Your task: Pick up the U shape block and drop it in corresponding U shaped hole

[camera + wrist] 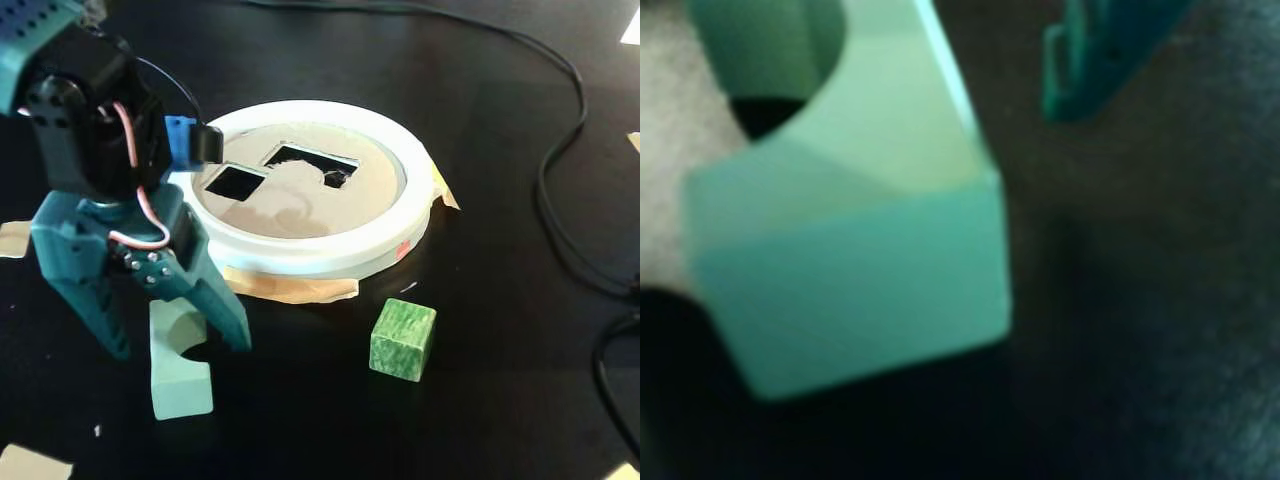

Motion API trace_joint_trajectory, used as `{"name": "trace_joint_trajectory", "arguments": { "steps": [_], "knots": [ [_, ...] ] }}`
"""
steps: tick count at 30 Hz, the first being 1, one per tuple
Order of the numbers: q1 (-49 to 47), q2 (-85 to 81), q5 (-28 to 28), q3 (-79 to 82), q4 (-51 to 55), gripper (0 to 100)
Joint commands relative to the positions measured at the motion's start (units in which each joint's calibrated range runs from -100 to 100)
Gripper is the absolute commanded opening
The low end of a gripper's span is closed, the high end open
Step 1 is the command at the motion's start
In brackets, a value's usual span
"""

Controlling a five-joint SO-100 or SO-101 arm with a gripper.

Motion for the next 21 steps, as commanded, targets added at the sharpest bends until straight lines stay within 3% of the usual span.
{"name": "trace_joint_trajectory", "arguments": {
  "steps": [1,17,21],
  "knots": [
    [0.4,-0.5,0.3,-3.7,0.6,81],
    [1.9,-0.1,-0.1,-4.1,0.1,80],
    [1.9,0.1,-0.1,-4.3,0.2,69]
  ]
}}
